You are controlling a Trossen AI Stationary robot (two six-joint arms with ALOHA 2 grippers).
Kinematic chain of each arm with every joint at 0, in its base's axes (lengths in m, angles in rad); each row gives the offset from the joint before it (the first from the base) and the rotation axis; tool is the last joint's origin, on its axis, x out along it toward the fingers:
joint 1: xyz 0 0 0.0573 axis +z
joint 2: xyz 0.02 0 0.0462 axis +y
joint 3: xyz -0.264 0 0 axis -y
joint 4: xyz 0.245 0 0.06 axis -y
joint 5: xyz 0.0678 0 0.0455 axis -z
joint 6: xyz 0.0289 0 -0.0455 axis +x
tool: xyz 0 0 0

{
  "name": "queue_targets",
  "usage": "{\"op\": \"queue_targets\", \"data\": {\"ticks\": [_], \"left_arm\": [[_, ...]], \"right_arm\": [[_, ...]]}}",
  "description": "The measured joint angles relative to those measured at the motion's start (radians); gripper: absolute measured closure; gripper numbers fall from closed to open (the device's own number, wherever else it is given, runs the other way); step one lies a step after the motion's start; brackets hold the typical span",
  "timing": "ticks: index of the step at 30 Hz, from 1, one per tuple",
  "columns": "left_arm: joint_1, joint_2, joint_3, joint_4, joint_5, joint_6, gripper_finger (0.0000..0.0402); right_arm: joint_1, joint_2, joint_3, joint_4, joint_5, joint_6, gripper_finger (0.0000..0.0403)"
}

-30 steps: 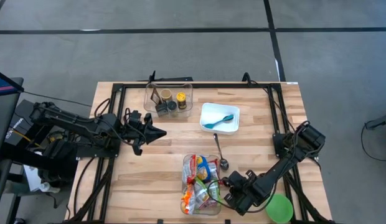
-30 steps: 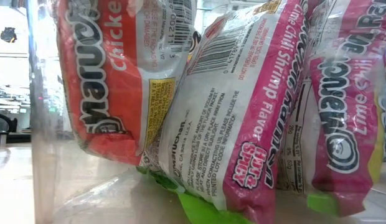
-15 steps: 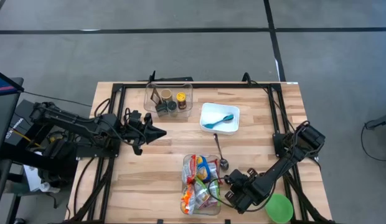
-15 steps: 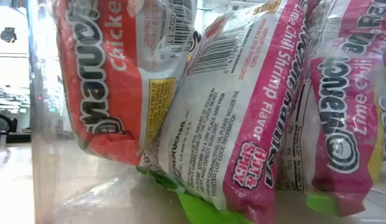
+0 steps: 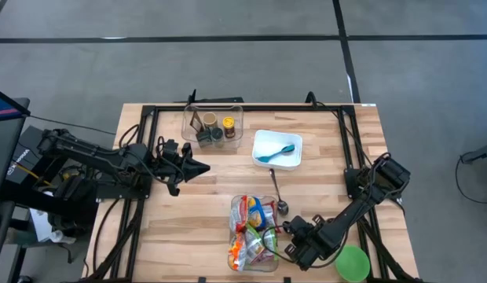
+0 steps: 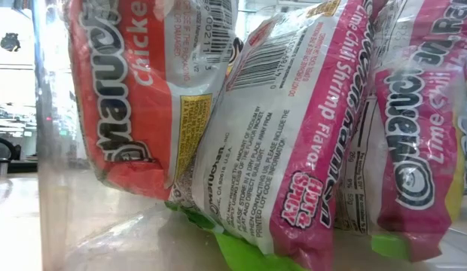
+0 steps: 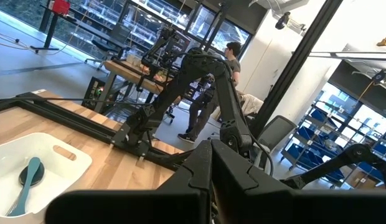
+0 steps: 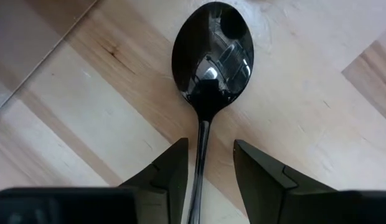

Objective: Pick & Place Food Item
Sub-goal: Put the bottom black spoon into the white bin

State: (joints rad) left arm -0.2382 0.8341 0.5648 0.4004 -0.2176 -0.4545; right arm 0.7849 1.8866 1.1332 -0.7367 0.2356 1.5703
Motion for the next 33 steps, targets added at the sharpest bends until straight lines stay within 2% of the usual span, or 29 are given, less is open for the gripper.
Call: {"op": "queue_targets", "data": {"ticks": [5,15,20,33], "left_arm": [[0.000,0.000,0.000,0.000,0.000,0.000,0.0402],[0.000,0.000,0.000,0.000,0.004,0.000,0.0402],[0.000,0.000,0.000,0.000,0.004,0.000,0.0402],[0.000,0.000,0.000,0.000,0.003,0.000,0.0402]], "right_arm": [[-0.008,0.000,0.000,-0.012,0.000,-0.010,0.0282],[-0.009,0.000,0.001,-0.030,-0.019,-0.006,0.0311],[-0.009,0.000,0.002,-0.104,-0.029,0.027,0.0311],[-0.015,0.000,0.001,-0.092,-0.030,-0.011,0.0310]]}}
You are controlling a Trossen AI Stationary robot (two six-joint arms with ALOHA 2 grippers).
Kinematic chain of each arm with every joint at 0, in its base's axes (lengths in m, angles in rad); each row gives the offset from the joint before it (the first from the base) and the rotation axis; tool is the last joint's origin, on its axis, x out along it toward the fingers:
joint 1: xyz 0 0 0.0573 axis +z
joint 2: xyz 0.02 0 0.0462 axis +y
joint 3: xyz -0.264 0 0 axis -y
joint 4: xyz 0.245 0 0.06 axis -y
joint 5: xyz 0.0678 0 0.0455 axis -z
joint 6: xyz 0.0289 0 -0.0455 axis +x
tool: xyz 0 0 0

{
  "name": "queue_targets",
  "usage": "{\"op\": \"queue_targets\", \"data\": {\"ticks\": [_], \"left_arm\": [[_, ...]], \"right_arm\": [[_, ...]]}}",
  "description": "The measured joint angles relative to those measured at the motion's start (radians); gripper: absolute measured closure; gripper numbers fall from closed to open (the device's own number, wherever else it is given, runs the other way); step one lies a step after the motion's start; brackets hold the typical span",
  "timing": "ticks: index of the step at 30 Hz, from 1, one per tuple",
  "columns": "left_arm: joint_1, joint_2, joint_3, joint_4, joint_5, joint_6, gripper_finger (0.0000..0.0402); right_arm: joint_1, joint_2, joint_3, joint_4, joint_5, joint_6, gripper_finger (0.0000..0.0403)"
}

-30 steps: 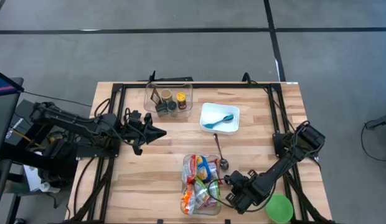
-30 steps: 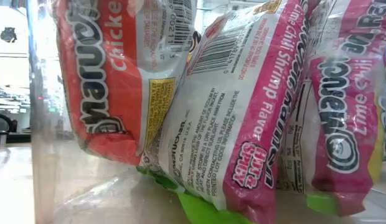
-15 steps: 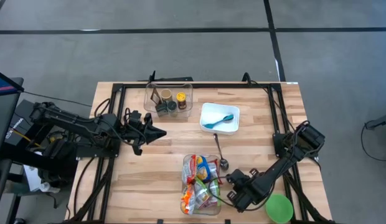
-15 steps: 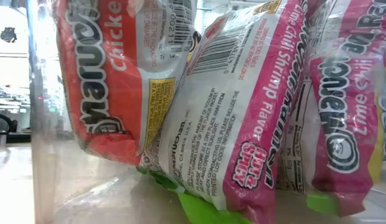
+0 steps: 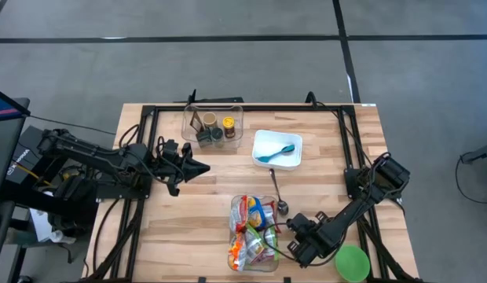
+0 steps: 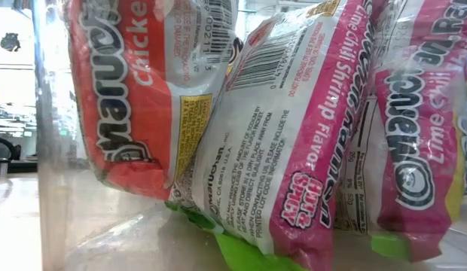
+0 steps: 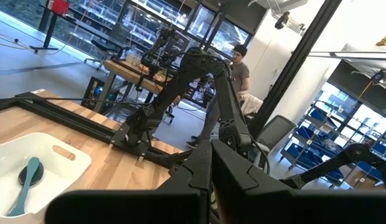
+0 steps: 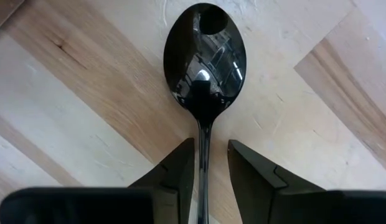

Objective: Pick & Place Food Item
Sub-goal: Put the bottom black spoon into the white bin

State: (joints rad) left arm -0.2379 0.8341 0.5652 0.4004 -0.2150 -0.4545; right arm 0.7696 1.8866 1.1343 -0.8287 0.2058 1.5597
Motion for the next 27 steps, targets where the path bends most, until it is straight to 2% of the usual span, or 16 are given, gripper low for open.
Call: {"op": "queue_targets", "data": {"ticks": [5,18,27], "left_arm": [[0.000,0.000,0.000,0.000,-0.004,0.000,0.0402],[0.000,0.000,0.000,-0.001,-0.003,-0.024,0.0402],[0.000,0.000,0.000,-0.002,-0.002,-0.024,0.0402]], "right_arm": [[0.000,0.000,0.000,0.004,-0.001,0.000,0.0319],[0.000,0.000,0.000,0.010,-0.001,0.001,0.0394],[0.000,0.000,0.000,0.006,0.000,0.003,0.0395]]}}
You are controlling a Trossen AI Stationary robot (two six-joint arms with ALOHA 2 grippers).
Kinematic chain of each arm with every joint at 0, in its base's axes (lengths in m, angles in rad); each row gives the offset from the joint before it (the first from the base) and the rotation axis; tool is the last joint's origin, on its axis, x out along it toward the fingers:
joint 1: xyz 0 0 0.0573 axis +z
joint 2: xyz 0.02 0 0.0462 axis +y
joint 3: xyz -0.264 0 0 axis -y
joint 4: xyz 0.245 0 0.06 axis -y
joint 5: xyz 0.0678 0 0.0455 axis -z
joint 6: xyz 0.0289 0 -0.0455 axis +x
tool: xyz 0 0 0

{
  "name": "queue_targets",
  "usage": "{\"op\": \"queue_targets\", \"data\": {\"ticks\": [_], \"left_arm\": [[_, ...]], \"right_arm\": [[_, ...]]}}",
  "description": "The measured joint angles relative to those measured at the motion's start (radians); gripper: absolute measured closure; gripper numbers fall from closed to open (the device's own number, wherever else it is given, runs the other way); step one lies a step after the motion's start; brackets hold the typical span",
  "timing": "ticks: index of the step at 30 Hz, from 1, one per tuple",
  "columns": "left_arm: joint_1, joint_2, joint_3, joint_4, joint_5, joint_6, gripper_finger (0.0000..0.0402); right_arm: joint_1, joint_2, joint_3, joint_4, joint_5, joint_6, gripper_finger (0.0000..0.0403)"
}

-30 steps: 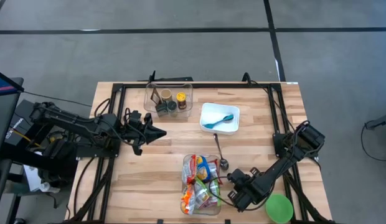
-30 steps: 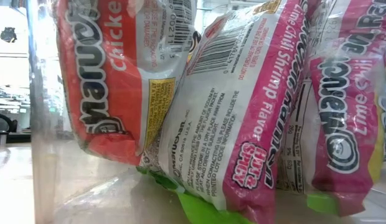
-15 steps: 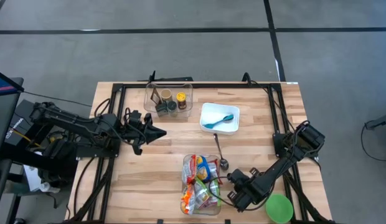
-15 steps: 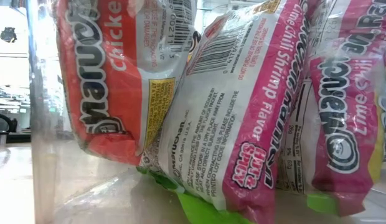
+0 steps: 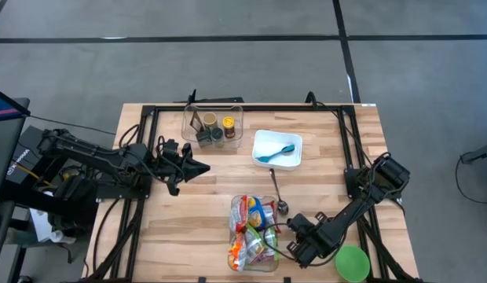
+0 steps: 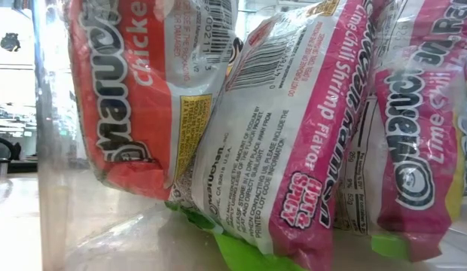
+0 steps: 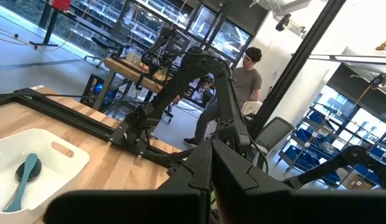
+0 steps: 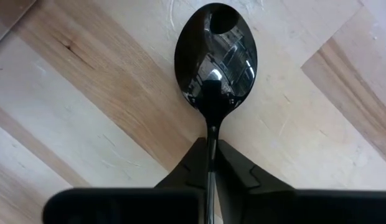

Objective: Pick & Place Food Item
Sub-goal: Put the bottom black spoon into the white bin

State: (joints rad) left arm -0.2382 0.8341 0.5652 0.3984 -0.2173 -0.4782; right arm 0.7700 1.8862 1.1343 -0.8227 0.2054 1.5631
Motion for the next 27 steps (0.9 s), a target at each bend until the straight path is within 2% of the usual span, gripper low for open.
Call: {"op": "queue_targets", "data": {"ticks": [11,21,27], "left_arm": [[0.000,0.000,0.000,-0.001,0.004,0.001,0.0402],[0.000,0.000,0.000,-0.001,0.003,0.001,0.0402],[0.000,0.000,0.000,-0.001,0.003,0.001,0.0402]], "right_arm": [[0.025,-0.044,0.065,-0.119,-0.025,-0.002,0.0399],[0.079,-0.152,0.155,-0.223,-0.039,-0.003,0.0400],[0.096,-0.247,0.174,-0.229,0.020,-0.036,0.0400]]}}
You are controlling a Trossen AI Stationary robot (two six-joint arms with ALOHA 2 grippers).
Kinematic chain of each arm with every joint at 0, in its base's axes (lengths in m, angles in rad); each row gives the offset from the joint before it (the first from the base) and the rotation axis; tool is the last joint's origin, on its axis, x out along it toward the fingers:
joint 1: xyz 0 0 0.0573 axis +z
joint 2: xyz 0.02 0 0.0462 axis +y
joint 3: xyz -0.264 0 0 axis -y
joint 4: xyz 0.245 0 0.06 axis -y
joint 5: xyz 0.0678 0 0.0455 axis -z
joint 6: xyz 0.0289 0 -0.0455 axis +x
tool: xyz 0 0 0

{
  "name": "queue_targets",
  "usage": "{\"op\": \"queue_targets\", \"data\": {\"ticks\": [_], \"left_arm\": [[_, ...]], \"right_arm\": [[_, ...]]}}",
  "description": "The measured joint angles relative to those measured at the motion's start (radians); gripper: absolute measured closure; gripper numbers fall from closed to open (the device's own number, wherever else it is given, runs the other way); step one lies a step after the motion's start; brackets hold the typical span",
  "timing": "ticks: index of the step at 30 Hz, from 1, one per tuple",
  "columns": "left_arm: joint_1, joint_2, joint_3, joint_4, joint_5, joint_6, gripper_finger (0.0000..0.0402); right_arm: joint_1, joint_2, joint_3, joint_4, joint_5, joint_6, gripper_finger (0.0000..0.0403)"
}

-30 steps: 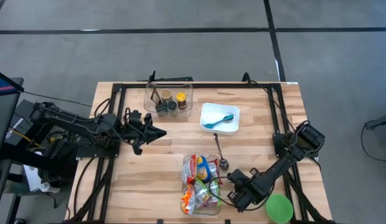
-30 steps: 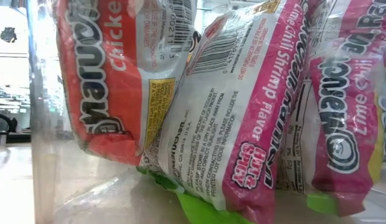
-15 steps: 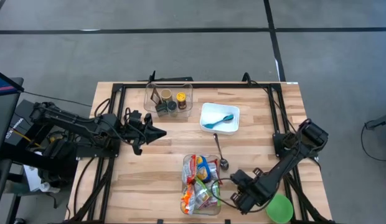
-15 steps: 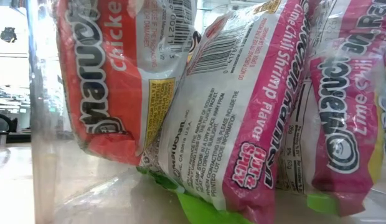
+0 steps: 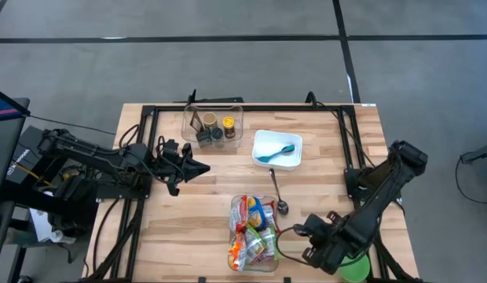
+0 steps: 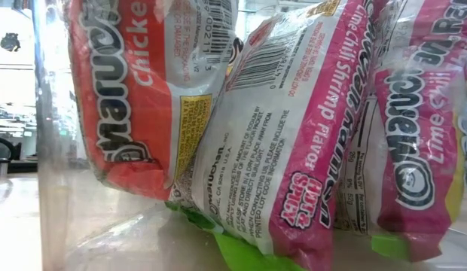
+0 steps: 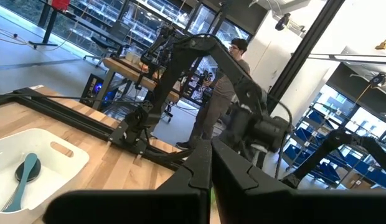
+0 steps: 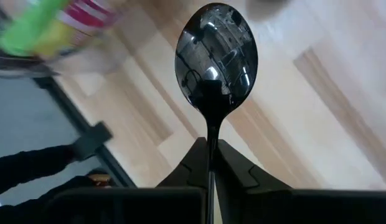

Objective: Pick & Place Food Item
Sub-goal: Put the bottom black spoon into the white bin

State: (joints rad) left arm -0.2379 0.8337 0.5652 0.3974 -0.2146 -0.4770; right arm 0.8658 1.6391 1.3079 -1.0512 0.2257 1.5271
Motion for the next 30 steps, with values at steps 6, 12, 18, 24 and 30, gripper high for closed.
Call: {"op": "queue_targets", "data": {"ticks": [6,12,18,24,30], "left_arm": [[0.000,0.000,0.000,0.002,-0.004,0.000,0.0402],[0.000,0.000,0.000,0.001,-0.004,0.000,0.0402],[0.000,0.000,0.000,0.003,-0.004,0.000,0.0402],[0.000,0.000,0.000,0.003,-0.003,0.000,0.0402],[0.000,0.000,0.000,0.003,-0.003,0.000,0.0402]], "right_arm": [[-0.015,-0.100,0.004,-0.010,0.061,-0.125,0.0399],[-0.076,-0.203,0.005,-0.014,0.115,-0.374,0.0399],[-0.175,-0.288,0.005,-0.013,0.116,-0.684,0.0398],[-0.293,-0.338,0.005,-0.012,0.117,-1.095,0.0397],[-0.436,-0.346,0.005,-0.014,0.228,-1.446,0.0396]]}}
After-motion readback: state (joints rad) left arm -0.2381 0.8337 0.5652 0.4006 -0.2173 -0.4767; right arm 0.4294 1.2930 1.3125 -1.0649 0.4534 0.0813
